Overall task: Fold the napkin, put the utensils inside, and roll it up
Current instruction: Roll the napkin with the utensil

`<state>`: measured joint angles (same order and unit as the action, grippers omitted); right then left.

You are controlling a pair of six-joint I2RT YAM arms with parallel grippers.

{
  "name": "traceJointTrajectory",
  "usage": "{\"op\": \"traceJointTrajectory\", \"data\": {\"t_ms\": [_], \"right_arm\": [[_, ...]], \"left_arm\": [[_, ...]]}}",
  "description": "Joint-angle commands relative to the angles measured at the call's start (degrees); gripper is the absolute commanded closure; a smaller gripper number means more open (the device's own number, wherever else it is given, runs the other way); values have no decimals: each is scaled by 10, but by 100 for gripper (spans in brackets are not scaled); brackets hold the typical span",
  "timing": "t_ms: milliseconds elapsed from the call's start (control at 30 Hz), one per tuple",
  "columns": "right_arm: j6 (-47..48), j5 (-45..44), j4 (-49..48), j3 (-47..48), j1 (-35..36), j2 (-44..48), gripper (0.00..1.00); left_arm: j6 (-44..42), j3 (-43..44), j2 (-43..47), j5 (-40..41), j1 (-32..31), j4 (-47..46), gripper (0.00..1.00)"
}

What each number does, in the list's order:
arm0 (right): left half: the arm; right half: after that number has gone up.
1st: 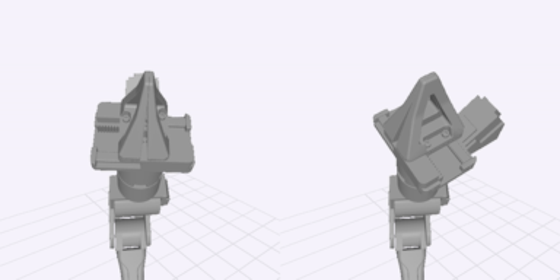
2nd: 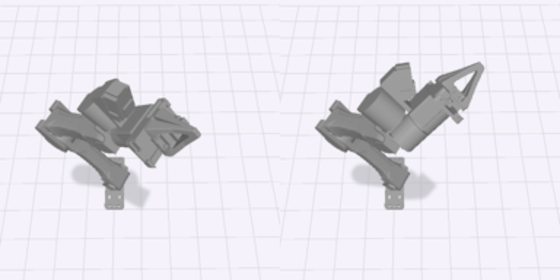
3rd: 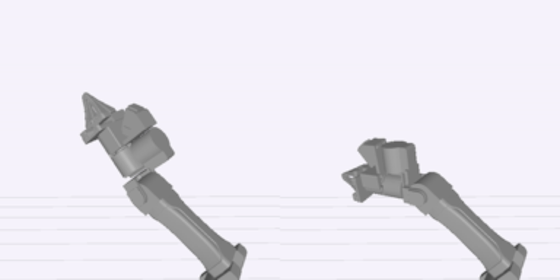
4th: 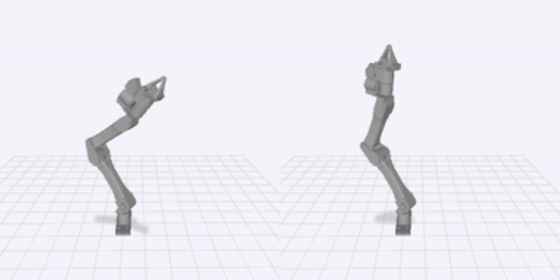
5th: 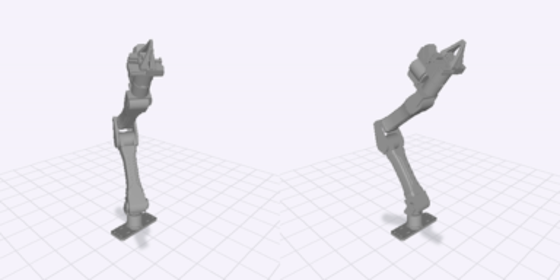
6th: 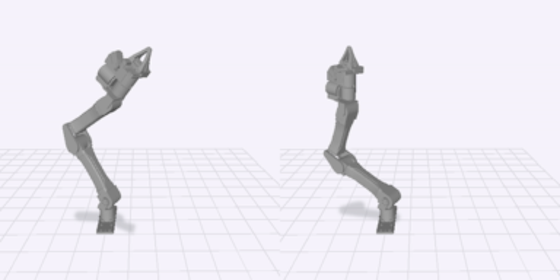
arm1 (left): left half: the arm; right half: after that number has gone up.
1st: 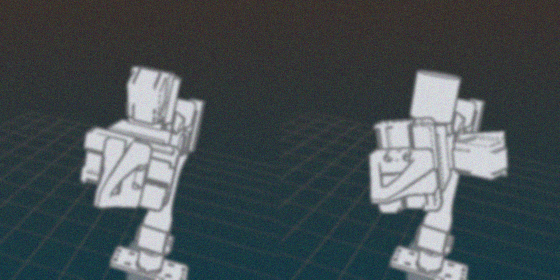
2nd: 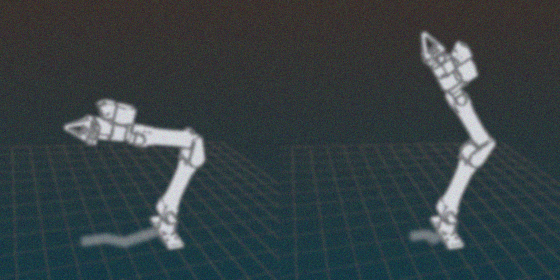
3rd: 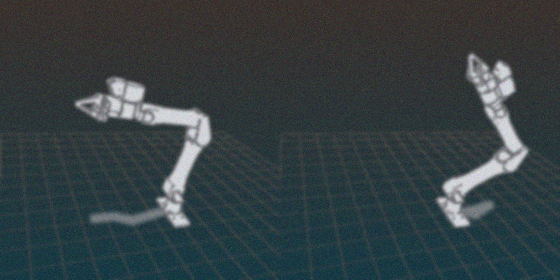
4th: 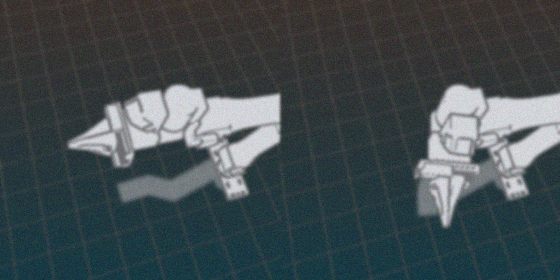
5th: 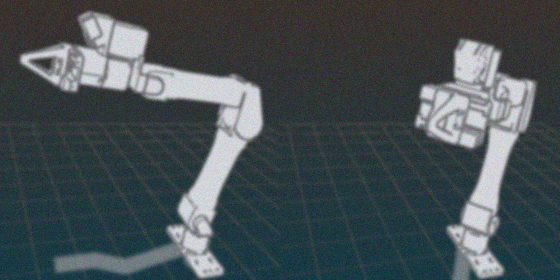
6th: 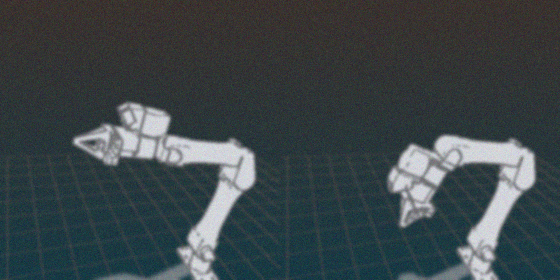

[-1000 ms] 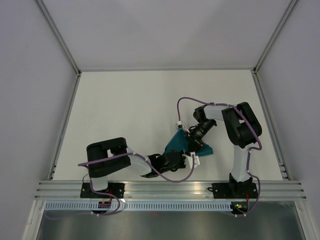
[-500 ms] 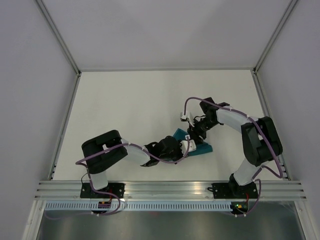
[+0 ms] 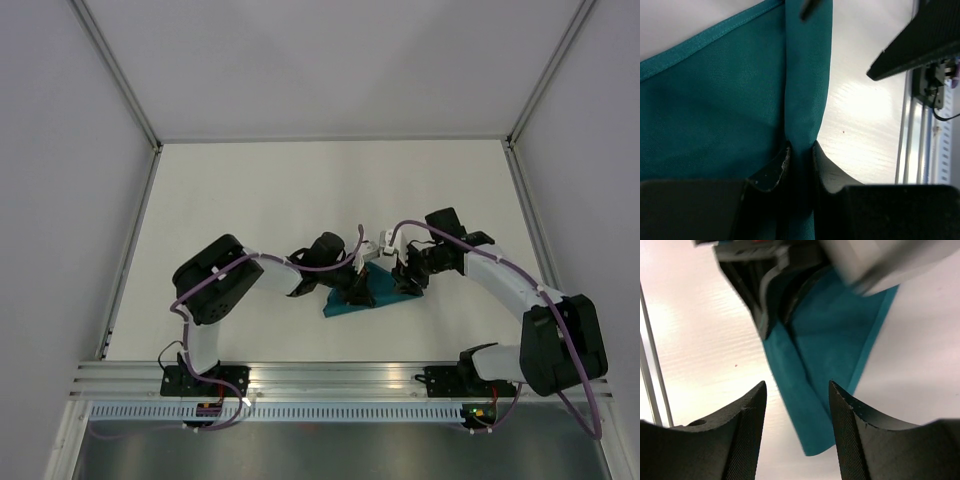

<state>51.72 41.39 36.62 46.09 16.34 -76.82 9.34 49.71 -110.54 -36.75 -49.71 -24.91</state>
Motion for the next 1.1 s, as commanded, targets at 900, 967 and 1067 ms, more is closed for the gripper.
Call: {"op": "traceJointTrajectory", "data": {"t_ms": [900,967,1067], "right_arm": [[-18,-198,-309,-215,241,69,44],[-17,-204,-313,-217,243,59,46],[-17,-207,-313,-217,244,52,53]], "left_arm": [[139,53,-136,-170,66,71,97],[138,48,-129,-175,66,65,95],[137,50,-122,-178,66,64,83]]}}
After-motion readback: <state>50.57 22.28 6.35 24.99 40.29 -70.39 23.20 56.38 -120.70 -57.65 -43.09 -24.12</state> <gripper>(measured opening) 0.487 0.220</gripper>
